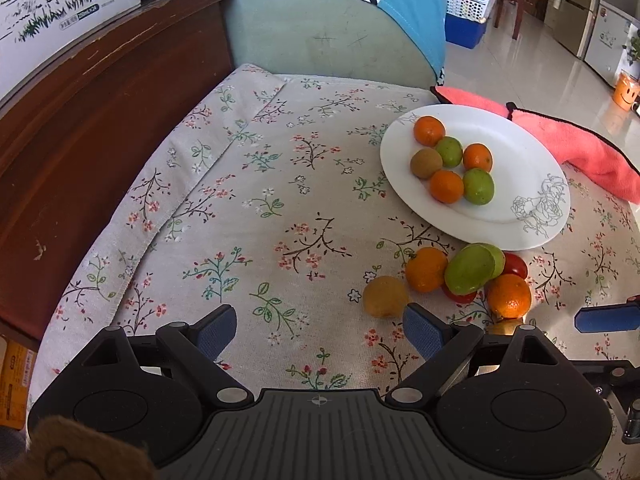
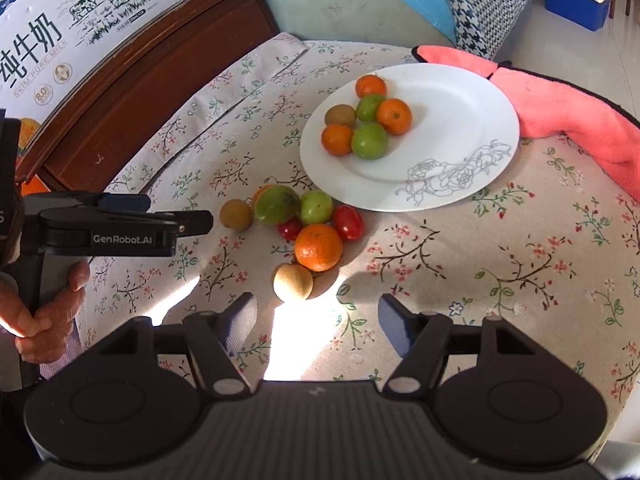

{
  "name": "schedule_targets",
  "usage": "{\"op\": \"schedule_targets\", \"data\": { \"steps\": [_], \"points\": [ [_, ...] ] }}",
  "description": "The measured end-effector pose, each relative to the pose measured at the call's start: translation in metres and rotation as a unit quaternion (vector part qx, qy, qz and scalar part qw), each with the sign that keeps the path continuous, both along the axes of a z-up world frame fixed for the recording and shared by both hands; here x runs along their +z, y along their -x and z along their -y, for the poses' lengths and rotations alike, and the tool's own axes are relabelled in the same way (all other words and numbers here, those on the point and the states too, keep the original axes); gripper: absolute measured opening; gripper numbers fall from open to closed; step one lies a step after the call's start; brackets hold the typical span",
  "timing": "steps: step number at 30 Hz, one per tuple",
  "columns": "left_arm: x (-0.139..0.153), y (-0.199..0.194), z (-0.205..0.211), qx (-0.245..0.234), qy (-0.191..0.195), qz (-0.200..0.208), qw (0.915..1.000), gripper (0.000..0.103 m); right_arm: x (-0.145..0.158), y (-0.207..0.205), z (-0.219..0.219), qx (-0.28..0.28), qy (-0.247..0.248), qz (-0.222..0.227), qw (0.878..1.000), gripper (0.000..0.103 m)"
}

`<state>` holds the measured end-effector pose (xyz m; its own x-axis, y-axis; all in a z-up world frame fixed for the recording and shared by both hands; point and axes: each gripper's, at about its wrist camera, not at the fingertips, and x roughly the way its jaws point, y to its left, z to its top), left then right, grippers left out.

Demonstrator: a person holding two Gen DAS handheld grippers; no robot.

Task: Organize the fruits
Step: 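Withdraw both tools and move them toward brown fruits in the pile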

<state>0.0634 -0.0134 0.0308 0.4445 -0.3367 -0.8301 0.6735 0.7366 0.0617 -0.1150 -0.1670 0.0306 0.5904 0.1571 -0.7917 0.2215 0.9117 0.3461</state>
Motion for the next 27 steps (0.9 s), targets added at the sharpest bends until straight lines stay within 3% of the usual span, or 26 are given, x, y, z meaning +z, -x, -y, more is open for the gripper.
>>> {"op": "schedule_targets", "data": {
  "steps": [7,22,27],
  "points": [
    [-0.016,-0.005,0.002,-0.024,-0.010,-0.008,0.9996,0.092,-0.007,-0.010,-0.013,0.011,0.010,0.000,1.000,0.066],
    [-0.026,-0.004,0.013,-0.092,0.004,0.031,0.9953,0.091,-0.015,-0.024,-0.025,0.023,0.027,0.003,0.999,0.039],
    [-0.030,0.000,0.018,-0.104,-0.004,0.037,0.9939,0.084,-0.018,-0.025,-0.024,0.020,0.030,-0.001,0.999,0.029]
  ]
}}
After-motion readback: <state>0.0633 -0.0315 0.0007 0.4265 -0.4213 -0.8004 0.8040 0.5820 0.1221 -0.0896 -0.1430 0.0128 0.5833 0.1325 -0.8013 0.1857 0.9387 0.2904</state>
